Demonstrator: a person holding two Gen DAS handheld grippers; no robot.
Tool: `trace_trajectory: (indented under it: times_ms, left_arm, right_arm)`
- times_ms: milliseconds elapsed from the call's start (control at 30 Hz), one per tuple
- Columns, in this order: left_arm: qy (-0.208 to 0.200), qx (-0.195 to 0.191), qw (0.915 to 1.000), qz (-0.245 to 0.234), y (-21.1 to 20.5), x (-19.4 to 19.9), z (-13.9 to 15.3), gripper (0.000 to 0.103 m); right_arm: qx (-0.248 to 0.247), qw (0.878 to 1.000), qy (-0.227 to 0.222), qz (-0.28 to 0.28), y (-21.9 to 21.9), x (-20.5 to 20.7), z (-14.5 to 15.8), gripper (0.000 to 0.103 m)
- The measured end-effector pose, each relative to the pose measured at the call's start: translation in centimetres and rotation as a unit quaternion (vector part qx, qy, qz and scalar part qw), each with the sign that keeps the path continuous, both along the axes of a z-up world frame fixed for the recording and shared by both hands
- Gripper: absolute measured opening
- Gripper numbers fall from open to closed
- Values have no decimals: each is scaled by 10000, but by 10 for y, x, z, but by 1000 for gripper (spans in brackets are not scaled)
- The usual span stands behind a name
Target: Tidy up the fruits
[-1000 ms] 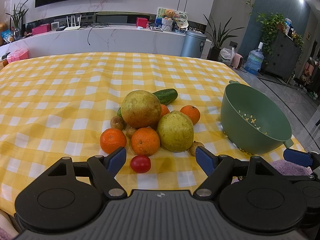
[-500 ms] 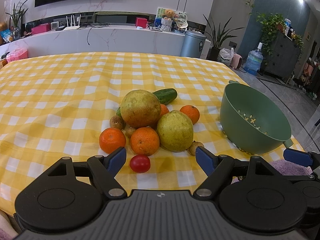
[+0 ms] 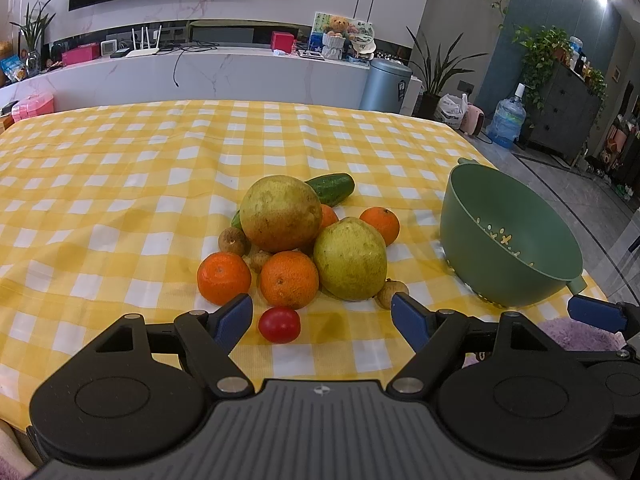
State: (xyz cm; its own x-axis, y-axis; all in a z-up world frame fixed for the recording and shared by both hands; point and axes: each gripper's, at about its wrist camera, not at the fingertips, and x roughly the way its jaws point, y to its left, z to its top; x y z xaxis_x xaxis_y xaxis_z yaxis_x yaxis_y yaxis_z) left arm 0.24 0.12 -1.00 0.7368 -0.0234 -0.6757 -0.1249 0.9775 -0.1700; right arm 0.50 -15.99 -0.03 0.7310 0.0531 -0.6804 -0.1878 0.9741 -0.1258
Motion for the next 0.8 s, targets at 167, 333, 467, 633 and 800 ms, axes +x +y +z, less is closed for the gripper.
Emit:
trace_trajectory:
  times_ms: [167,333,467,633,800]
  left_arm:
    - [44,4,10000,27,1,1,-2,93]
    - [7,-1,10000,21,2,0,-1,93]
    - [-16,-37,10000,2,9,0,7,93]
    - [-62,-79,9999,92,27,5,14,92]
    - [-69,-354,9985,412,58,12,17,93]
  right_arm:
    - [-13,10000,-5,2,1,0,1,95]
    - [13,10000,-13,21,-1,-1,2,95]
    - [-48,9999,-140,65,4,-5,9,96]
    - [149,9993,-291,196,4,-5,21,96]
    - [521,9980,-338,153,2,4,35,96]
